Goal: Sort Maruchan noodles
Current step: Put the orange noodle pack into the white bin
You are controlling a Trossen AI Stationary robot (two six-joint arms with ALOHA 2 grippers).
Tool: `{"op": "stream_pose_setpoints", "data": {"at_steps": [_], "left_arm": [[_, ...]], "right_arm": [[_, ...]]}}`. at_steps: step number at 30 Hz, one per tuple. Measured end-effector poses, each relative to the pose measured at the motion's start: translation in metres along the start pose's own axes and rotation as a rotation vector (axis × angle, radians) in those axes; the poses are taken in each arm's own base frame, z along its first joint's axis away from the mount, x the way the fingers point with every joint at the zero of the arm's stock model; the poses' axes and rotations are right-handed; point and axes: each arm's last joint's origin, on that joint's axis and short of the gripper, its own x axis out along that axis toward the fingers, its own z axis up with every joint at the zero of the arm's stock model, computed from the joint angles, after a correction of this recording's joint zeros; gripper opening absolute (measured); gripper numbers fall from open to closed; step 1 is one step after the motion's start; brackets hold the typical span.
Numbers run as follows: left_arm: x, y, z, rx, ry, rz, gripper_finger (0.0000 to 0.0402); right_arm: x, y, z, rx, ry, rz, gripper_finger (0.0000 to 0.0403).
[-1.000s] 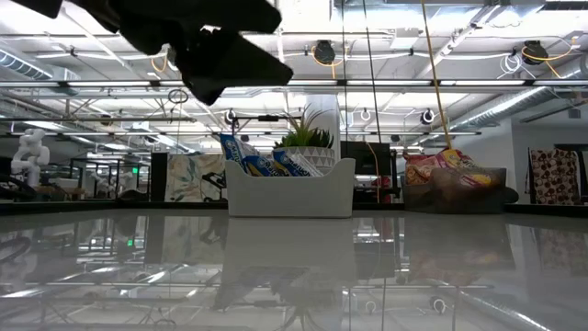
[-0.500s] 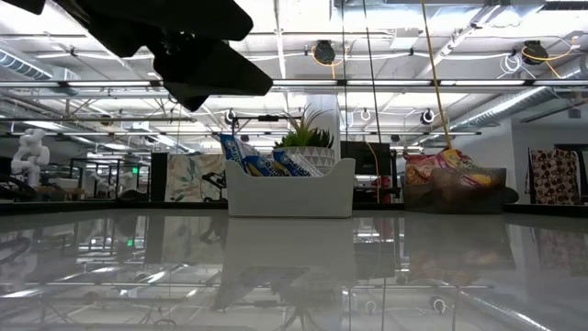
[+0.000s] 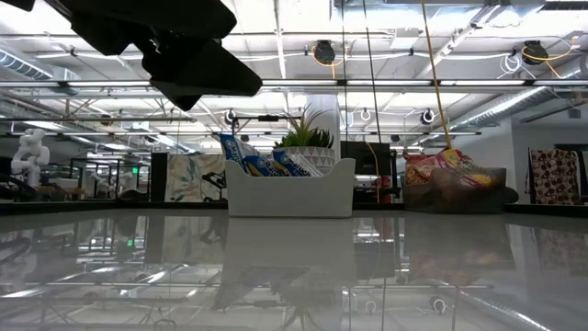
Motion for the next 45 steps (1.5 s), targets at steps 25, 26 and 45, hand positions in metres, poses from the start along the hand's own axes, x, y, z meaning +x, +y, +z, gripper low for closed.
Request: {"op": "stream_pose_setpoints", "data": {"at_steps": [25, 26, 45], "left_arm": [[0.002, 0.009, 0.004, 0.000, -0.008, 0.024, 0.0232], [0.002, 0.009, 0.004, 0.000, -0.008, 0.024, 0.0232], [0.002, 0.009, 0.004, 0.009, -0.015, 0.022, 0.0232]], "right_arm": [[0.047, -0.014, -0.008, 0.106, 0.195, -0.113, 0.0281], [0.047, -0.012, -0.008, 0.107, 0.199, -0.098, 0.0278], [0.046, 0.005, 0.020, 0.048, 0.095, 0.099, 0.0254]]}}
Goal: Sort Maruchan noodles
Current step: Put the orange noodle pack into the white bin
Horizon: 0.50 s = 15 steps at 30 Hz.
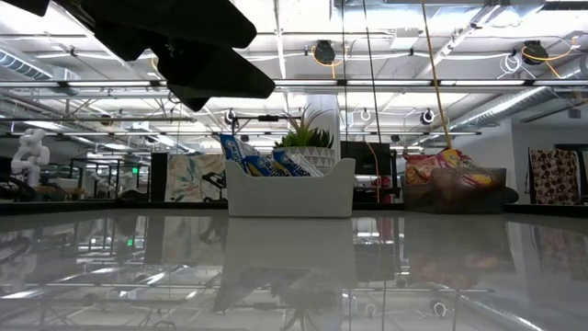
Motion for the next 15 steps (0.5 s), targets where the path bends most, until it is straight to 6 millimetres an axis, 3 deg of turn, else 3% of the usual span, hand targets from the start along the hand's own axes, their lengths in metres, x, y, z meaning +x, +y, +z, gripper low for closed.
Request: {"op": "stream_pose_setpoints", "data": {"at_steps": [10, 15], "left_arm": [[0.001, 0.003, 0.001, -0.001, -0.002, 0.007, 0.0232], [0.001, 0.003, 0.001, -0.001, -0.002, 0.008, 0.0232]], "right_arm": [[-0.003, 0.016, 0.031, -0.081, -0.247, 0.152, 0.0253], [-0.016, 0.027, 0.045, -0.092, -0.369, 0.327, 0.0253]]}}
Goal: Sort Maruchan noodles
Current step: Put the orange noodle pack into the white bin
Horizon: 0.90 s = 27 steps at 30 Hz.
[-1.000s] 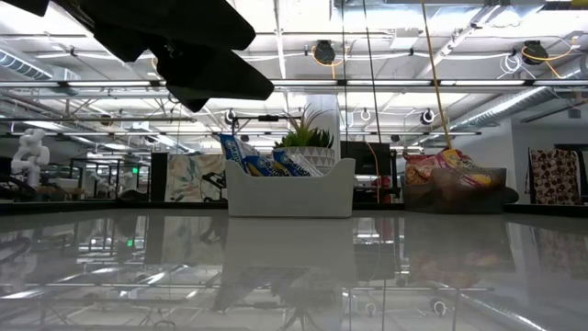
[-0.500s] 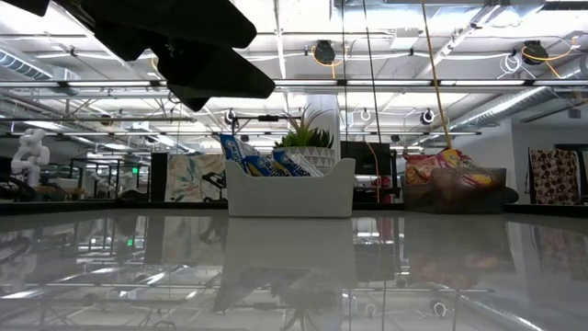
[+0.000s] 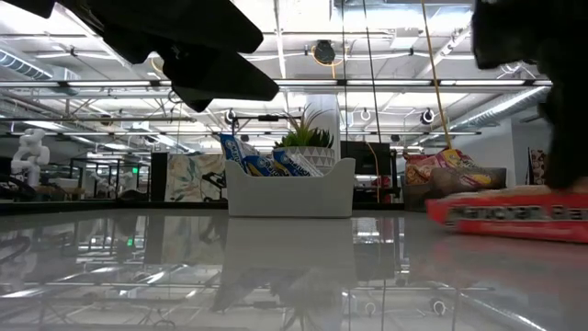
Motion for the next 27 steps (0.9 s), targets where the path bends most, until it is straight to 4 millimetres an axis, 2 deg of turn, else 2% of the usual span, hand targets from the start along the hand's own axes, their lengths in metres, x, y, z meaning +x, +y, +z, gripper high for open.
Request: {"op": "stream_pose_setpoints", "data": {"at_steps": [6, 12, 21, 27], "left_arm": [[0.000, 0.000, 0.000, 0.001, 0.005, 0.002, 0.0232], [0.000, -0.002, -0.001, -0.006, 0.009, -0.002, 0.0232], [-0.001, -0.006, -0.003, 0.001, 0.014, -0.013, 0.0232], [-0.001, -0.005, -0.003, -0.020, 0.011, -0.007, 0.0232]], "right_arm": [[-0.030, 0.007, 0.011, -0.074, -0.091, 0.183, 0.0253], [-0.048, 0.003, -0.005, -0.203, -0.090, 0.188, 0.0253], [-0.048, -0.016, -0.032, -0.141, 0.046, 0.043, 0.0254], [-0.026, -0.027, -0.041, -0.229, 0.043, 0.061, 0.0254]]}}
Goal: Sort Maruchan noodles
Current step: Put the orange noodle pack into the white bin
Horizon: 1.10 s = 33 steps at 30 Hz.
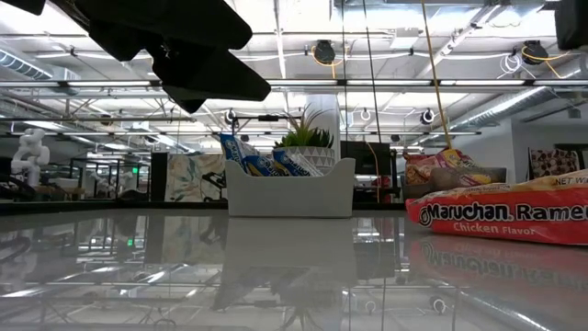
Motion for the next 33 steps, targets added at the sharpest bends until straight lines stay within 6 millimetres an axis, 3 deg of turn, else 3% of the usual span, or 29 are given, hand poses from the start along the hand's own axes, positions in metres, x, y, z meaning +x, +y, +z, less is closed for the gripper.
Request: {"op": "stream_pose_setpoints", "data": {"at_steps": [7, 19, 26, 33], "left_arm": [[0.000, 0.000, 0.000, 0.012, -0.003, 0.003, 0.0232], [0.001, 0.006, 0.003, -0.014, -0.016, 0.015, 0.0232], [0.001, 0.006, 0.003, -0.015, -0.018, 0.014, 0.0232], [0.001, 0.006, 0.003, -0.015, -0.018, 0.015, 0.0232]], "right_arm": [[0.022, -0.020, -0.011, 0.024, 0.076, -0.020, 0.0254], [0.034, -0.030, -0.015, -0.018, 0.063, 0.004, 0.0237], [0.036, -0.031, -0.014, -0.044, 0.046, -0.008, 0.0184], [0.037, -0.032, -0.011, -0.066, 0.044, -0.013, 0.0088]]}}
